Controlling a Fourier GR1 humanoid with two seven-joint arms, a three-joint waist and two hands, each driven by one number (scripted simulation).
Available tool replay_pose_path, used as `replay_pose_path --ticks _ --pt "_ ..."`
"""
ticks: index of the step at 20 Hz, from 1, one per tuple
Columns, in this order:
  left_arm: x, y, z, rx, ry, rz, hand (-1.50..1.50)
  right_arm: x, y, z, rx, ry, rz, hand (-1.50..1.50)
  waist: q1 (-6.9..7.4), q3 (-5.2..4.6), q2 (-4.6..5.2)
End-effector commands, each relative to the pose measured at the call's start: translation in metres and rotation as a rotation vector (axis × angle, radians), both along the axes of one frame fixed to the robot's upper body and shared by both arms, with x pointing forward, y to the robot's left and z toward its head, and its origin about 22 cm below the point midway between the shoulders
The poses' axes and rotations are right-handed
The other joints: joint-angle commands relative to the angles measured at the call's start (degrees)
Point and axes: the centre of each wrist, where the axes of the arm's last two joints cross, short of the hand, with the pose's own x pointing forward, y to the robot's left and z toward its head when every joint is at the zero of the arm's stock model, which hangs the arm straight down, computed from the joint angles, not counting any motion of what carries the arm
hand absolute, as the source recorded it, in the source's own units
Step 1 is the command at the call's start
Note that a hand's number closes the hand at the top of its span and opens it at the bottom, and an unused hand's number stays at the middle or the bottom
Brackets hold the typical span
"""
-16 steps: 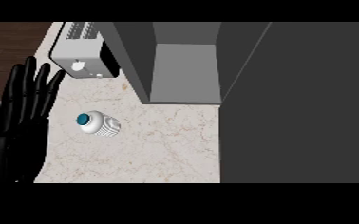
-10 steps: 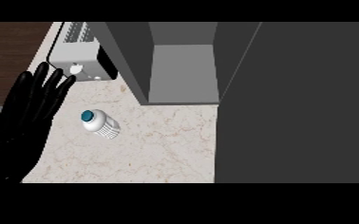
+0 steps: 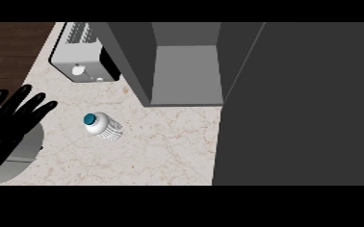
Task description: Pick up the bottled water, place it into the cabinet and close the cabinet
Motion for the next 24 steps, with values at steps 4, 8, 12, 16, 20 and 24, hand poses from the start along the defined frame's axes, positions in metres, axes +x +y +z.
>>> replay_pose_path --ticks 4,8,12,16,20,24 --pt "-0.002 0.087 0.033 -0.006 0.048 -0.084 -1.50 -0.034 0.022 0.016 0.023 0.019 0.024 -1.50 0.54 0.17 -0.18" --pt "0.014 0.101 0.020 0.001 0.100 -0.065 -1.50 -0.030 0.024 0.021 0.000 0.009 0.031 -1.50 0.35 0.20 0.04" --pt "0.011 0.097 0.016 0.054 0.112 -0.071 -1.50 -0.043 0.027 0.038 0.003 0.027 0.021 -1.50 0.48 0.17 0.03" --pt "0.015 0.098 0.005 0.114 0.105 -0.064 -1.50 -0.052 0.026 0.045 0.010 0.002 0.030 -1.50 0.10 0.14 0.07" --pt "0.020 0.060 0.000 0.142 0.085 -0.083 -1.50 -0.048 0.044 0.043 0.024 0.032 0.020 -1.50 0.41 0.15 -0.05" --pt "0.011 0.075 -0.023 0.154 0.157 -0.041 -1.50 -0.059 0.036 0.043 0.015 0.018 0.032 -1.50 -0.08 0.15 -0.08"
